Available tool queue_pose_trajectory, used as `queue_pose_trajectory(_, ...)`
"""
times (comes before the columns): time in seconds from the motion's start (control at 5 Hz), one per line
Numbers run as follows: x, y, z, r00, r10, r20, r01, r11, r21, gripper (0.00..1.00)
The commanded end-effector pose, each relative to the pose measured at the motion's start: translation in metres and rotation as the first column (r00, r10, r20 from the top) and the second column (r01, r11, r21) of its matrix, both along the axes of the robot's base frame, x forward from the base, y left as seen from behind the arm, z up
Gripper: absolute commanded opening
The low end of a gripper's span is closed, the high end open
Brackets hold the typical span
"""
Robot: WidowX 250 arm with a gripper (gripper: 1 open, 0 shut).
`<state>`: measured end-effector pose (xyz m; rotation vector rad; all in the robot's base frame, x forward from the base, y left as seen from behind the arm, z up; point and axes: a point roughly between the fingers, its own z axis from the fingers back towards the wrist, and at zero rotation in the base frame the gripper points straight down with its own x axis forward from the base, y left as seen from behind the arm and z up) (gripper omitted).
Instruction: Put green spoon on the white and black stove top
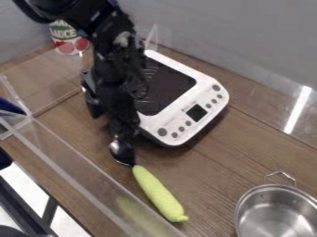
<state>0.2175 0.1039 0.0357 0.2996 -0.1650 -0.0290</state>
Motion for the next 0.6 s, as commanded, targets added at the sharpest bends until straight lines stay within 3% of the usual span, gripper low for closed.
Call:
queue_pose_trajectory(0.0,0.0085,0.0135,0.0095,0.999,-0.021,0.049,0.020,1.000,0.012,1.00)
queue_pose_trajectory(0.4,0.0113,0.0097,0.0143,0.996,-0.024,0.081,0.022,1.000,0.020,1.00)
